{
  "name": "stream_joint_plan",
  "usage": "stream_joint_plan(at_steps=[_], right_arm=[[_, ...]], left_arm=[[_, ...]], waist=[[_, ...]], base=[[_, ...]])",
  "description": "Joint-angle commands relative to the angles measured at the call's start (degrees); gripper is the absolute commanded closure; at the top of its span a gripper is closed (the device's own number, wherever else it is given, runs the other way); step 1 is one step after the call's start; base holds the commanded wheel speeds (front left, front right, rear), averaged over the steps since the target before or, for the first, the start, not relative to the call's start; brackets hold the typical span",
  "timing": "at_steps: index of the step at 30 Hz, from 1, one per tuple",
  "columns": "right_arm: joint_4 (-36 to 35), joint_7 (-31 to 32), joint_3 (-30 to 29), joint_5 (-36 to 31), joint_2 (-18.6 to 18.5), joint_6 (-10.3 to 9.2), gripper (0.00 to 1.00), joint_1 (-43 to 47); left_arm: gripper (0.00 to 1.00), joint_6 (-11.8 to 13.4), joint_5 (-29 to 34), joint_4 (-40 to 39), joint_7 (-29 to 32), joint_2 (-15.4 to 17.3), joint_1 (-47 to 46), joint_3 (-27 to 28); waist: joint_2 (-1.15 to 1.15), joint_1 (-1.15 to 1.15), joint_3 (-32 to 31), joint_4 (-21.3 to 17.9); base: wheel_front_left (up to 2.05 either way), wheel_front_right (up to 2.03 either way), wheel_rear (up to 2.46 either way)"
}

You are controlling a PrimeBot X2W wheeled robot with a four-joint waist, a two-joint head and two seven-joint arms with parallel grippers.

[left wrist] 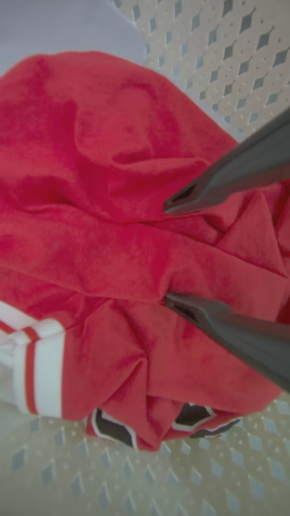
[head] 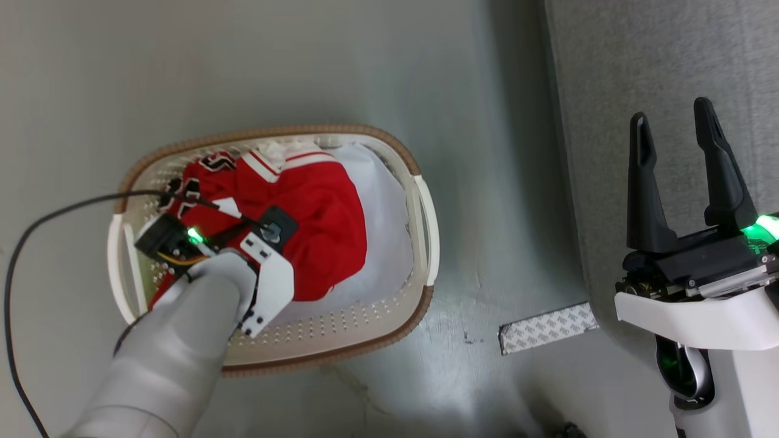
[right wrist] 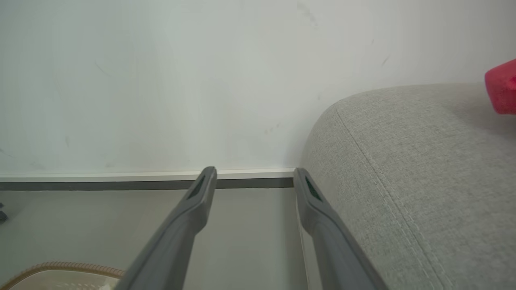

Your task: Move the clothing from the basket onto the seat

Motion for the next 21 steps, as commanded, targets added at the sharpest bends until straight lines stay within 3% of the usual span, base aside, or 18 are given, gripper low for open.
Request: stream_joint_plan(at_steps=[1,6,7,8,9,11,16,21], right_arm=[[-0.6,0.0,0.1,0.2,-0.1,-0.13,0.0,-0.9],[-1.5,0.0,-0.1,0.4,-0.1,-0.13,0.0,-0.5],[-1.6,0.0,-0.3,0.4,-0.1,-0.13,0.0,-0.3],[-1.7,0.0,-0.4,0.3,-0.1,-0.13,0.0,-0.2],[-1.9,0.0,-0.6,0.0,-0.1,-0.13,0.0,-0.2],[-2.1,0.0,-0.8,-0.7,-0.1,-0.13,0.0,0.0],[-1.8,0.0,-1.7,-1.2,-0.1,-0.13,0.0,0.3],[-0.4,0.0,-1.3,-0.5,-0.1,-0.13,0.0,0.0]], left_arm=[[0.0,0.4,1.0,0.5,-0.1,0.7,-1.1,-0.1],[0.0,0.6,0.1,1.5,0.4,-0.1,-2.8,-0.4],[0.15,0.7,0.0,1.6,0.3,-0.3,-3.1,-0.6],[0.51,0.7,0.0,1.7,-0.2,-0.5,-3.3,-0.7],[0.63,0.8,-0.2,1.8,-0.7,-0.6,-3.4,-0.8],[1.0,0.8,-0.7,2.0,-1.8,-0.8,-3.2,-0.8],[1.0,0.6,-2.3,2.3,-4.8,-1.5,-3.3,-0.4],[1.0,-0.5,-8.2,2.2,-11.0,-2.6,-1.0,3.5]], waist=[[0.0,-0.01,1.9,-0.3],[0.0,-0.01,4.3,-0.7],[0.0,-0.01,4.7,-0.7],[0.0,-0.01,5.0,-0.7],[0.0,-0.01,5.2,-0.5],[0.0,-0.01,5.3,0.1],[0.0,-0.01,4.6,1.3],[0.0,-0.01,0.9,2.4]], base=[[0.0,0.0,0.0],[0.0,0.0,0.0],[0.03,0.03,0.03],[0.13,0.13,0.13],[0.17,0.17,0.17],[0.15,0.15,0.15],[0.01,0.01,0.01],[0.0,0.0,0.0]])
